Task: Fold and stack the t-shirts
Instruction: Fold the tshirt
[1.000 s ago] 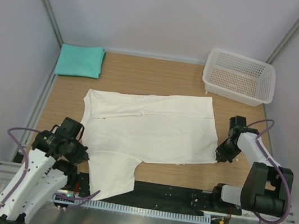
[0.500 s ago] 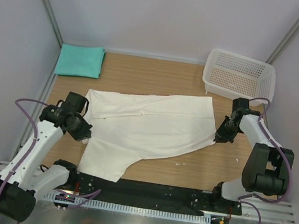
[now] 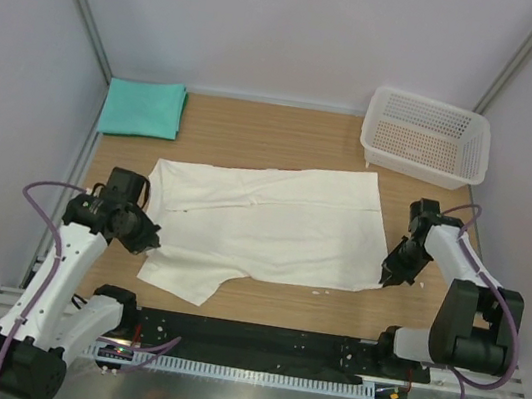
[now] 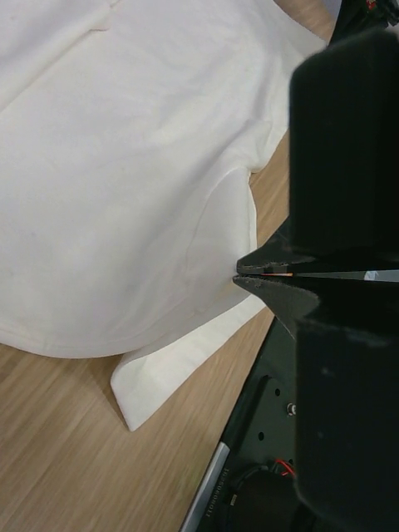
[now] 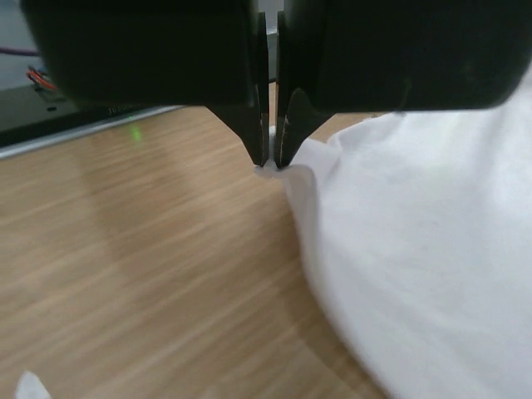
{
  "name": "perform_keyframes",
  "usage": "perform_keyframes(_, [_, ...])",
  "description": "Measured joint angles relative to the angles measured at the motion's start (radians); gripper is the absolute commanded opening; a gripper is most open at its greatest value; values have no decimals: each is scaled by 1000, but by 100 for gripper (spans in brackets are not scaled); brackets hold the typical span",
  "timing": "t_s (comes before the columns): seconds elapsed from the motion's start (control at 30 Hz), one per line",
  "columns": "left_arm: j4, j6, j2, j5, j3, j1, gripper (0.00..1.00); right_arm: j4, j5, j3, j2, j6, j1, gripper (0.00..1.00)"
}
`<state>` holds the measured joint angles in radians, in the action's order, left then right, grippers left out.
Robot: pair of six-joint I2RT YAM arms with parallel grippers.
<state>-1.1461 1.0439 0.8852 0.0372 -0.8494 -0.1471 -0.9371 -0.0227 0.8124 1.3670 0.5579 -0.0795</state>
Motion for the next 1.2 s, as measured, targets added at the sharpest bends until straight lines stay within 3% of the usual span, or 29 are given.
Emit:
perform_keyframes(0.3, [-26, 0, -64, -49, 56, 3, 0, -113, 140, -8, -1, 73, -16, 1])
perform_keyframes(0.57, [-72, -2, -118, -57, 84, 9, 0, -134, 159, 50, 42, 48, -16, 1])
perform_keyframes(1.2, [47, -159, 184, -23, -192, 27, 0, -59, -18, 505, 430, -112, -16, 1])
